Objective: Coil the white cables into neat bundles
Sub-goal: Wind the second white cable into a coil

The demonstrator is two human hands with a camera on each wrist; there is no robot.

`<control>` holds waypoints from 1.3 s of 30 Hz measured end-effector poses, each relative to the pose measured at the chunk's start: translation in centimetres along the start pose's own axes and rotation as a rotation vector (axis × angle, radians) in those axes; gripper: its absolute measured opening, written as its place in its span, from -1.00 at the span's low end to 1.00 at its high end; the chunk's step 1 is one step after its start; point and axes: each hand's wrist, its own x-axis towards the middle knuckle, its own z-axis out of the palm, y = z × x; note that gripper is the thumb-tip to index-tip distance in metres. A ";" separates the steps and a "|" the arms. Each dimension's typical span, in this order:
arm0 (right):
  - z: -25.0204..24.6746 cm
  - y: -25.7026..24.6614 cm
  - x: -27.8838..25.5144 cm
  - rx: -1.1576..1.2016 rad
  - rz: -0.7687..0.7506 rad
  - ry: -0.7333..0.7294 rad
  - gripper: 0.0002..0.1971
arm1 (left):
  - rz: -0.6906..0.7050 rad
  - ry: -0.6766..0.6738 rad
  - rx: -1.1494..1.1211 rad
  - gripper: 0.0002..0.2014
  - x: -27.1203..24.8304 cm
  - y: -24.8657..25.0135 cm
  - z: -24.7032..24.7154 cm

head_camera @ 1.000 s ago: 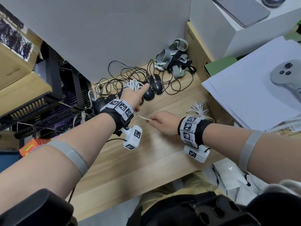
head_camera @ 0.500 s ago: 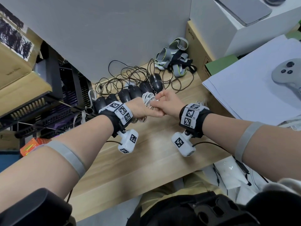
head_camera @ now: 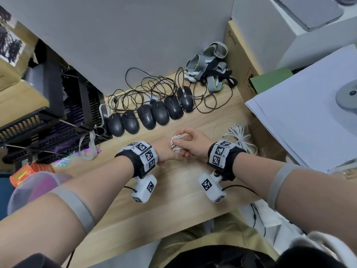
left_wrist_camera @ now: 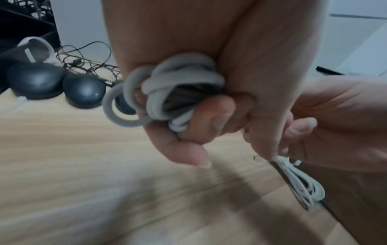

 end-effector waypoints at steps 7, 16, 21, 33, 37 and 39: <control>-0.3 3.7 1.0 0.293 0.137 0.093 -0.89 | 0.009 -0.059 -0.299 -0.83 1.5 -2.8 2.1; -2.8 3.2 2.2 -0.244 0.221 0.537 -0.81 | -0.109 0.093 -0.205 -0.63 1.6 -4.9 0.3; -6.8 3.8 1.7 -0.945 0.351 0.614 -0.76 | -0.156 0.157 -0.301 -0.60 1.3 -6.1 -0.6; -3.8 3.4 0.8 -0.743 -0.128 0.373 -0.90 | -0.144 0.107 -0.291 -0.69 1.3 -5.6 0.2; -0.5 -0.1 0.1 -0.194 -0.169 0.151 -0.86 | -0.106 0.138 -0.187 -0.70 1.5 -4.1 0.4; 0.6 -1.3 -0.1 0.008 -0.134 0.042 -0.83 | -0.081 0.141 -0.092 -0.69 1.4 -2.9 0.1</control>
